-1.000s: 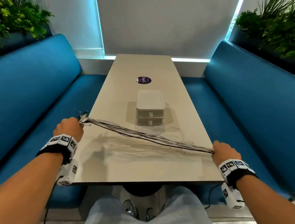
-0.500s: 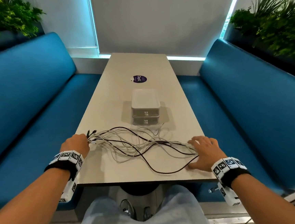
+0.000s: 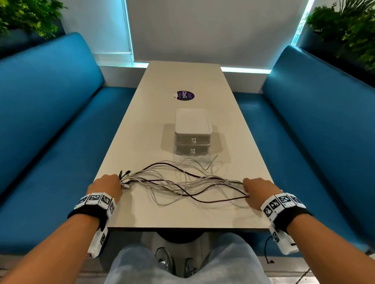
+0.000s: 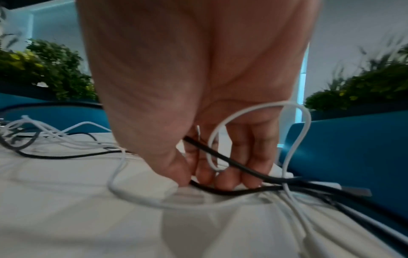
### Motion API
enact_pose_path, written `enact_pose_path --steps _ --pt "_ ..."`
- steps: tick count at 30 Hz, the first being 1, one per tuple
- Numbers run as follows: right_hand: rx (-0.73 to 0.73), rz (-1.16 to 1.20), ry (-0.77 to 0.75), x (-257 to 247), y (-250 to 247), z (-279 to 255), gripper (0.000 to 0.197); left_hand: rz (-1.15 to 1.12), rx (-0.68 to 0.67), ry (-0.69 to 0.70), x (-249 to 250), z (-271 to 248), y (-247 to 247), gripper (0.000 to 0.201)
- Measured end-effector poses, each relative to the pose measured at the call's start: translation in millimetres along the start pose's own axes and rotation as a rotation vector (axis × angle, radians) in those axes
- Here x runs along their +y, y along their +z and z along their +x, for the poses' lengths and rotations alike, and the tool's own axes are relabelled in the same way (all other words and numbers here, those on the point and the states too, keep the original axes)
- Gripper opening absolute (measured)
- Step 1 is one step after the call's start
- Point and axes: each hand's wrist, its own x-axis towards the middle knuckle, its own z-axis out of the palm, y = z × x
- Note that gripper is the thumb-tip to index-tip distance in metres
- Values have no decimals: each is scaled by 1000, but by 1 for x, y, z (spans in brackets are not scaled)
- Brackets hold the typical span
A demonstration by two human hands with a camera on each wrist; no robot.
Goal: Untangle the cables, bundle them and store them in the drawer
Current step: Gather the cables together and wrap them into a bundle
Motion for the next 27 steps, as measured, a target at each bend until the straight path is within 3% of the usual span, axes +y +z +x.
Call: enact_pose_path --steps 6,7,10,12,14,18,19,22,24,26,27 --pt "-95 -66 188 46 -3 -12 30 -6 -12 0 -1 2 0 17" --pt "-101 -69 220 51 -1 -13 41 -9 -12 -4 -1 2 0 16" --pt "-170 18 328 59 9 -14 107 -15 -14 -8 0 0 0 15" --pt "-209 95 341 62 16 -14 131 -10 -13 -7 1 -1 0 14" --pt "-203 115 347 64 15 -16 125 -17 -13 -12 2 -2 0 14" --pt "-69 59 245 60 5 -19 49 -31 -16 -19 4 -1 -2 14" --pt "23 71 221 57 3 -18 41 -33 -15 -20 4 -2 -2 14" --pt "415 141 179 44 -5 -13 21 -41 -10 -33 4 -3 -1 11" --pt "572 167 115 32 -13 -12 17 -46 -4 -37 4 -2 0 12" --pt "523 311 -9 20 -15 -10 26 -46 -2 -35 4 -1 1 13" --pt "409 409 -51 13 -16 -10 35 -43 -1 -33 3 -1 1 14"
